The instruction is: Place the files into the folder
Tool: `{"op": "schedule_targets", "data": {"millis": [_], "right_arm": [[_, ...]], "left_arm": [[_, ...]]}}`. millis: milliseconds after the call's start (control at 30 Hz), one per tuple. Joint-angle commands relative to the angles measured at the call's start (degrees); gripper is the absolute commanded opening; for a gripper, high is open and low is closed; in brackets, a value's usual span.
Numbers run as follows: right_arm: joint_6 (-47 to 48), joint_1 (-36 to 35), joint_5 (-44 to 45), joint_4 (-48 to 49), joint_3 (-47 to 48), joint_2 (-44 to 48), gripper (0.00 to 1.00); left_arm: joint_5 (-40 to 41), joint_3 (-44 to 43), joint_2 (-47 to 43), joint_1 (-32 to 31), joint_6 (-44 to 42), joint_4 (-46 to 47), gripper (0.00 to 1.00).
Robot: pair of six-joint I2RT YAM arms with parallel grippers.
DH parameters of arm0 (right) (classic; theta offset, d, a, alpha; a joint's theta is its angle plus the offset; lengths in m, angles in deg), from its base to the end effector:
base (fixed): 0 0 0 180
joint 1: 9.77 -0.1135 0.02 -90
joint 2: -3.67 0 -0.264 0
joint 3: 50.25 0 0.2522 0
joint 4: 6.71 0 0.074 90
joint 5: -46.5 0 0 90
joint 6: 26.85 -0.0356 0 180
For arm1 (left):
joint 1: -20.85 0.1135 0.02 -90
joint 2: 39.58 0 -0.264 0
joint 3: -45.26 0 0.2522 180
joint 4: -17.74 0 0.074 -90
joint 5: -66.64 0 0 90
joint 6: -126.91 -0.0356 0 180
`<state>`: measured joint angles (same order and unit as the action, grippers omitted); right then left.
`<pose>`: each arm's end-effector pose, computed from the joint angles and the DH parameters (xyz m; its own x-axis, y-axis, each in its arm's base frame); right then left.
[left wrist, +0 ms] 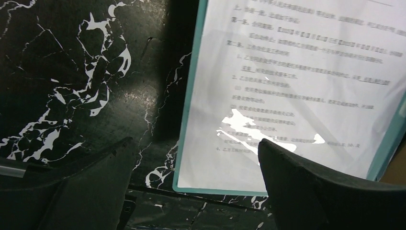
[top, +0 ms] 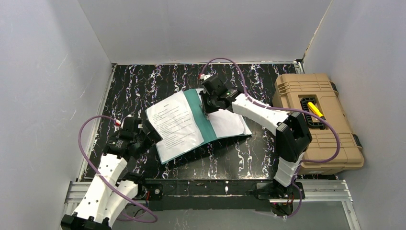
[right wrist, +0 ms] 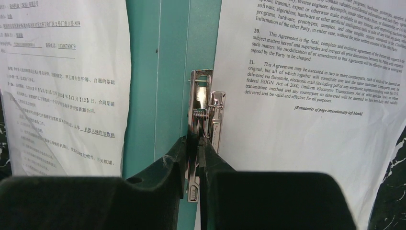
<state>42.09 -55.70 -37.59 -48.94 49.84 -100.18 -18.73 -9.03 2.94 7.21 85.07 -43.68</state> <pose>0.2884 0.2927 0.2746 -0.7058 -0.2152 -0.6750 -0.4407 0.8793 0.1806 0.1398 -0.0310 0.2599 -0.6313 -0.6109 -0.4777 -0.4288 0.7882 -0.4413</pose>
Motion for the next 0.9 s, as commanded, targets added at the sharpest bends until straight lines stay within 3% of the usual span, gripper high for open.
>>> {"op": "schedule_targets", "data": {"millis": [0, 300, 500, 667, 867], "right_arm": [[0.32, 2.29, -5.08, 2.60, 0.15, 5.42, 0.01], [-0.04, 5.58, -11.44, 2.54, -0.10, 8.16, 0.01], [-0.68, 6.14, -14.15, 2.68, -0.70, 9.14, 0.01], [-0.73, 6.34, -14.18, 2.54, -1.44, 9.74, 0.01], [-0.89, 6.44, -14.45, 2.89, -3.13, 10.03, 0.01]], "left_arm": [[-6.40, 1.83, -0.64, 3.27, -0.31, 2.79, 0.98], [-20.14, 4.72, -1.46, 9.68, 0.24, 8.12, 0.98], [-28.76, 8.50, -3.48, 11.63, 3.23, 13.25, 0.90], [-31.86, 9.29, -5.27, 12.32, 4.25, 14.01, 0.75], [-33.32, 8.28, -7.63, 12.73, 4.30, 12.17, 0.48]]}}
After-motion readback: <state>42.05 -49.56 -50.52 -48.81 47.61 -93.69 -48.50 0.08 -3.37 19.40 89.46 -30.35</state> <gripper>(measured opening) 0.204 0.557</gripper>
